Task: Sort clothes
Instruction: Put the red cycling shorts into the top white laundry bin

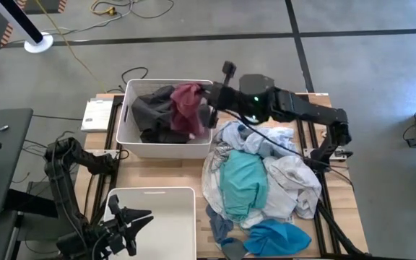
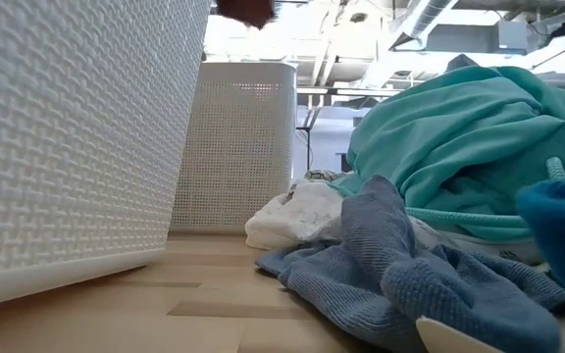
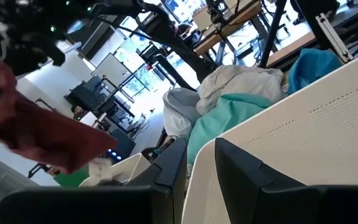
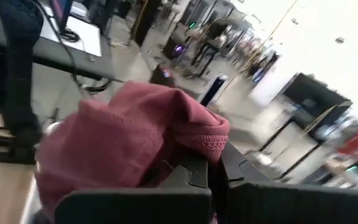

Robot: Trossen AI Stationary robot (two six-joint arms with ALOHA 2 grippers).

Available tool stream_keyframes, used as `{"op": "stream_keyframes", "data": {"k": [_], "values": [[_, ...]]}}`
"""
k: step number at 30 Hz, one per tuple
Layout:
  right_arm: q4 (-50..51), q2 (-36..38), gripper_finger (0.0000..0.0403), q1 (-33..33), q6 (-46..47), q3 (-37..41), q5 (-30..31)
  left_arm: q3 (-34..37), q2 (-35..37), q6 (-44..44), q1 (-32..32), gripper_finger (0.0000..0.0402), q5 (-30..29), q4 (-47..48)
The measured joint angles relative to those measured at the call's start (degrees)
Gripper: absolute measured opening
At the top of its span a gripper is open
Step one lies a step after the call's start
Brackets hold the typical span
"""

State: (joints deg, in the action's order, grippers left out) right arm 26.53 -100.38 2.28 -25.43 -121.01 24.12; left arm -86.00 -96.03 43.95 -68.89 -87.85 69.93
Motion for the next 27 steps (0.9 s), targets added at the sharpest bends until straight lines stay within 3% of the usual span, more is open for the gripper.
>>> {"op": "stream_keyframes", "data": {"k": [5, 27], "values": [[1.5, -1.6, 0.0002, 3.6, 5.8, 1.3, -7.6, 0.0, 0.0, 0.1, 0.5, 0.0080, 0.0, 0.0], [12.6, -20.3, 0.0003, 8.3, 7.6, 1.6, -9.4, 0.0, 0.0, 0.2, 1.1, 0.0080, 0.0, -1.7]]}}
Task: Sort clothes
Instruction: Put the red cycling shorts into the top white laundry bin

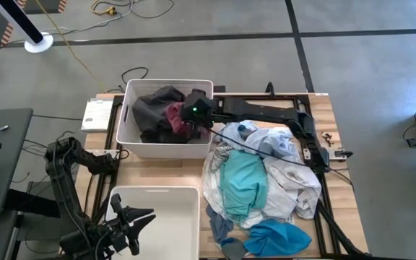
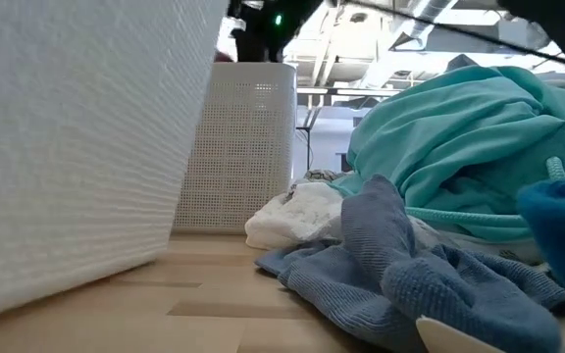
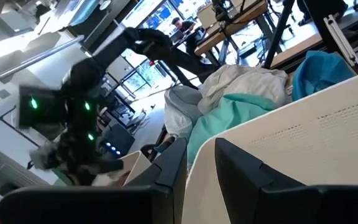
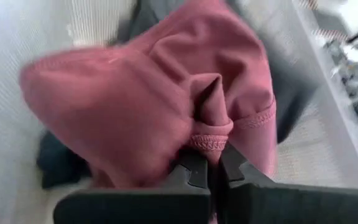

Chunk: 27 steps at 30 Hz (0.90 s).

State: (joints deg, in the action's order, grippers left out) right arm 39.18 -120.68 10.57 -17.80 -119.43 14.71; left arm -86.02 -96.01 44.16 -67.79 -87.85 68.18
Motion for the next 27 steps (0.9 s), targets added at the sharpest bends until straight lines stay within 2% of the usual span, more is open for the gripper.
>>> {"op": "stream_keyframes", "data": {"k": [5, 12, 16, 23, 27], "values": [[0.4, -0.4, 0.0006, 1.2, 3.8, 0.0, 0.0, 0.0, 0.0, 0.0, 0.0, 0.0080, 0.0, 0.0], [4.7, -0.4, 0.0016, 2.4, 6.2, -0.1, -3.9, 0.0, 0.0, 0.1, 0.0, 0.0080, 0.0, 0.0], [6.4, 0.2, 0.0025, 2.4, 5.3, -0.1, -10.8, 0.0, 0.0, 0.1, 0.0, 0.0080, 0.0, 0.0], [8.3, 2.1, 0.0049, 1.9, -1.0, -0.1, -29.4, 0.0, 0.0, 0.1, 0.1, 0.0080, 0.0, 0.0], [13.7, 2.5, 0.0101, 1.8, -4.4, -0.1, -30.5, 0.0, 0.0, 0.2, 0.6, 0.0080, 0.2, -0.2]]}}
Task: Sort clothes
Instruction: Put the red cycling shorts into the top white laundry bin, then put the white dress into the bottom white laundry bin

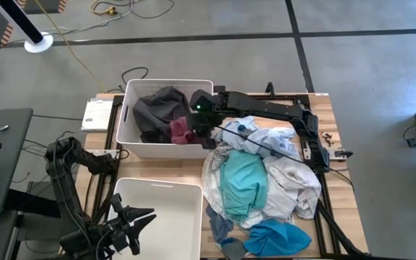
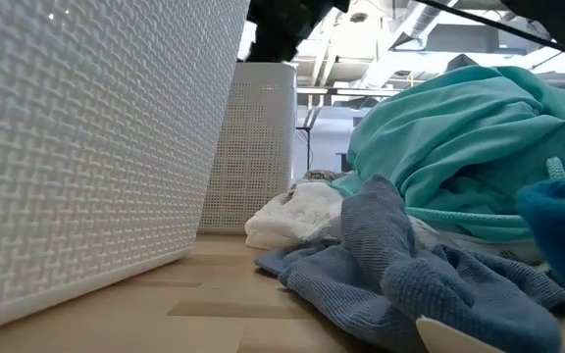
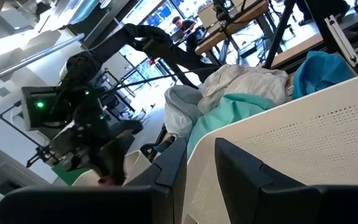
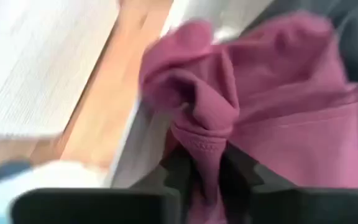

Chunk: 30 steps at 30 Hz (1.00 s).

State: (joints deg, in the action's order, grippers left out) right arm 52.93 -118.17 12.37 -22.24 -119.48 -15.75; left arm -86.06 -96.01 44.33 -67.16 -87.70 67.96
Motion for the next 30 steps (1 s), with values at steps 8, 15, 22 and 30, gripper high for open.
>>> {"op": "stream_keyframes", "data": {"k": [8, 15, 22, 30], "values": [[3.2, 0.5, 0.0234, 0.1, -3.4, 0.0, -0.2, 0.0, 0.0, 0.1, 1.0, 0.0080, 0.1, 0.0], [2.6, 1.6, 0.0254, -0.3, -4.7, 0.0, -0.5, 0.0, 0.0, 0.2, 1.6, 0.0080, 0.2, -0.4], [-5.5, 6.5, 0.0240, -0.1, -6.9, 0.0, -0.8, 0.0, 0.0, -0.5, 1.7, 0.0080, -0.2, -1.4], [-24.5, 9.1, 0.0205, 6.0, 2.3, -0.1, -0.9, 0.0, 0.0, -0.6, 4.0, 0.0080, -0.2, -0.9]]}}
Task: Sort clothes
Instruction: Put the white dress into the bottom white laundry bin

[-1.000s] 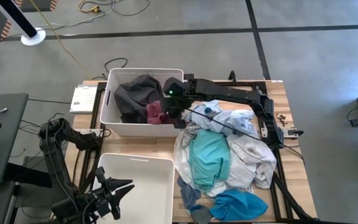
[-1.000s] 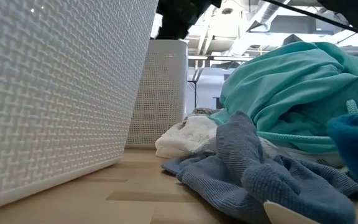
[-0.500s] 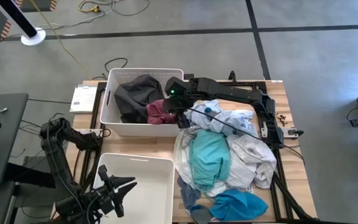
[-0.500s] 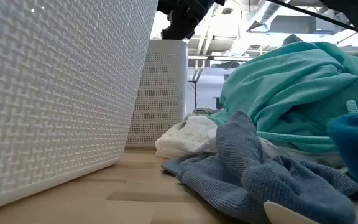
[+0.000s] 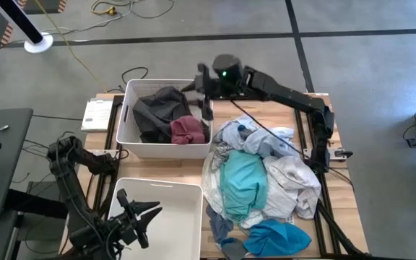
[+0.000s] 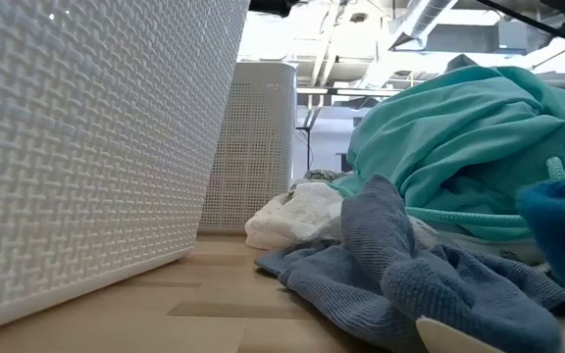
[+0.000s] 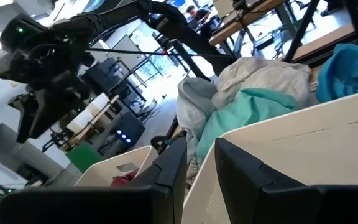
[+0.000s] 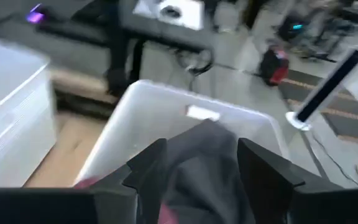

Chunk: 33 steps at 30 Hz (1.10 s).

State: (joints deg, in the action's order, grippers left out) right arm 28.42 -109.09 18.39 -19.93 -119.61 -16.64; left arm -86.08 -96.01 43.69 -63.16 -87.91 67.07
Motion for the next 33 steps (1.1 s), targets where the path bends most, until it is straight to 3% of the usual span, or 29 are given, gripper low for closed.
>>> {"op": "stream_keyframes", "data": {"k": [6, 11, 13, 17, 22, 33], "values": [[4.4, -0.9, 0.0186, 5.2, 2.6, 0.1, -3.4, 0.0, 0.0, 0.1, 1.3, 0.0080, 0.2, 0.0], [17.8, -0.8, 0.0176, 7.8, 1.4, 0.1, -21.4, 0.0, 0.0, 0.1, 1.4, 0.0080, 0.2, 0.0], [24.5, -0.7, 0.0175, 7.0, -1.4, 0.1, -25.2, 0.0, 0.0, 0.1, 1.4, 0.0080, 0.2, 0.4], [38.3, -0.7, 0.0175, 4.3, -9.0, 0.1, -24.1, 0.0, 0.0, 0.5, 1.4, 0.0080, 0.3, 1.7], [46.9, 0.3, 0.0167, 0.9, -9.9, 0.1, -19.7, 0.0, 0.0, 0.6, 1.4, 0.0080, 0.4, 1.6], [56.2, 8.2, 0.0164, -8.3, 0.2, 0.1, -14.6, 0.0, 0.0, 0.7, 1.3, 0.0080, 0.6, 1.5]]}}
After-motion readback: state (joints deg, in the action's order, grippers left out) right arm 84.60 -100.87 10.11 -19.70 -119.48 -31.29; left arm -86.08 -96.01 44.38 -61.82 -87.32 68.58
